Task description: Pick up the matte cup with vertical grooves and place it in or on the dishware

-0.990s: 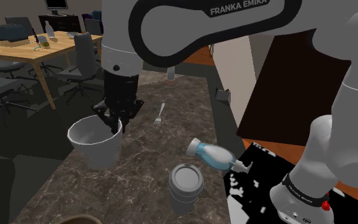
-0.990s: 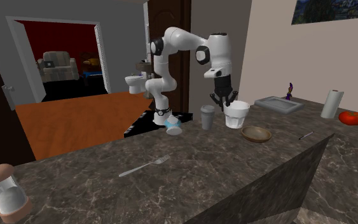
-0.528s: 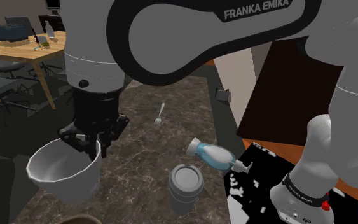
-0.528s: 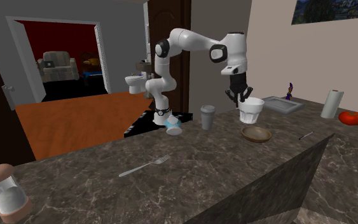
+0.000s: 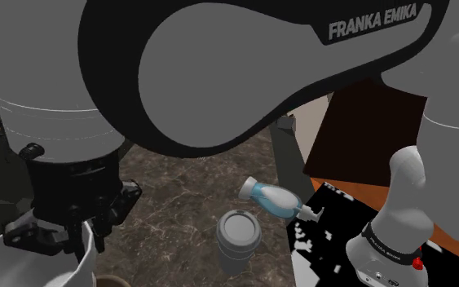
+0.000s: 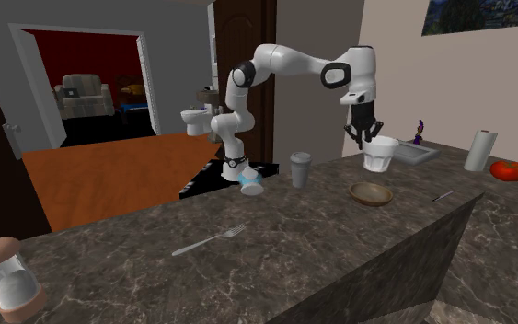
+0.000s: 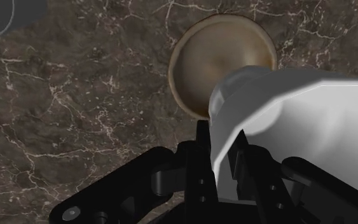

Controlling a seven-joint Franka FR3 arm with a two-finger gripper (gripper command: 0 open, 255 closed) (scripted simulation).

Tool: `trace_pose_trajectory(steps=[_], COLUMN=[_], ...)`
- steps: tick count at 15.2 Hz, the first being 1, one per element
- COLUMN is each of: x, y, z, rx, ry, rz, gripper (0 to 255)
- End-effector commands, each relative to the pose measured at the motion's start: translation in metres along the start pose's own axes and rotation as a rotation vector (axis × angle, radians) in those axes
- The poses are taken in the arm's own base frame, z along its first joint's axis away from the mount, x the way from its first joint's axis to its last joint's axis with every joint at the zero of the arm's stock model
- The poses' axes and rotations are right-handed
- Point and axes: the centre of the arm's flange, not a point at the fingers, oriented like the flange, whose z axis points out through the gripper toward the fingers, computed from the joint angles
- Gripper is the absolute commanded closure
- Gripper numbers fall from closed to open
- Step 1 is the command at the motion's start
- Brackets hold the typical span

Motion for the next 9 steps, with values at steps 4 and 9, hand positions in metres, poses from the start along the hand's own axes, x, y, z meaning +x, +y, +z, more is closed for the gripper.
trace_pose_trajectory(steps=[4,9], x=[-0.003,-0.004], y=[-0.001,0.004], z=[0.023,0.049], rx=[0.001,0.001], ry=[0.001,0.001], rz=[0.001,0.001], gripper=[255,255])
